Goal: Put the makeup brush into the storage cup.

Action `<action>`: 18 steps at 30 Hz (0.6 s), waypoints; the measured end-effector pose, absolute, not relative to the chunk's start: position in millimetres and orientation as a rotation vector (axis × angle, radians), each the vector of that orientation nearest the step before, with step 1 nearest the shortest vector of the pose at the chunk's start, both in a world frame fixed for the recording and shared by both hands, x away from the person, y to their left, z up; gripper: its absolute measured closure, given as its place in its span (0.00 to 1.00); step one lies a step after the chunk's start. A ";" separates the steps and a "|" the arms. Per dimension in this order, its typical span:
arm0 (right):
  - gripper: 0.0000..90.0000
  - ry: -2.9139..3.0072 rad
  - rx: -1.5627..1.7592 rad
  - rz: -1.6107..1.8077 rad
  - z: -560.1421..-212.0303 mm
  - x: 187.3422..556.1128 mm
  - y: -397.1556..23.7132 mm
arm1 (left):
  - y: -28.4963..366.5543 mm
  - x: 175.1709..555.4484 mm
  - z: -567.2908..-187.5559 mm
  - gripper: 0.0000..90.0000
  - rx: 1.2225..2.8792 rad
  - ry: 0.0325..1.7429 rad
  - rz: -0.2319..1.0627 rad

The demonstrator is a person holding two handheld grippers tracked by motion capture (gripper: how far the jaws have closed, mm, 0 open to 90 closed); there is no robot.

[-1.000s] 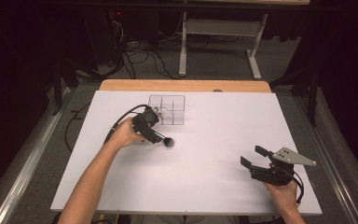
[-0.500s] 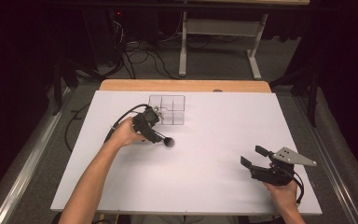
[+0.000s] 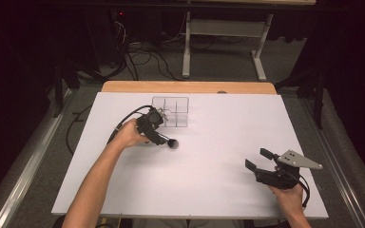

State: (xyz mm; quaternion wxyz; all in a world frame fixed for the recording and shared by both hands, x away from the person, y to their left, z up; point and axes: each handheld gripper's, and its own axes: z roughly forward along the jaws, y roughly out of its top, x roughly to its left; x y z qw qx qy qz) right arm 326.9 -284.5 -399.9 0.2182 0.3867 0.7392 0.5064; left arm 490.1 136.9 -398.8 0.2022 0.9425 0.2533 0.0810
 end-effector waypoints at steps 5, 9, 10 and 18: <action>0.29 2.043 1.078 1.402 -399.7 326.9 -284.9 | 134.1 489.8 -403.6 0.31 2.676 0.693 0.223; 0.29 2.046 1.070 1.400 -399.9 327.0 -284.5 | 132.3 489.7 -405.4 0.32 2.682 0.696 0.219; 0.29 2.046 1.075 1.399 -399.8 326.7 -284.6 | 132.1 489.7 -405.4 0.32 2.683 0.695 0.218; 0.29 2.046 1.071 1.396 -399.8 326.6 -284.1 | 130.2 487.5 -404.9 0.34 2.704 0.699 0.226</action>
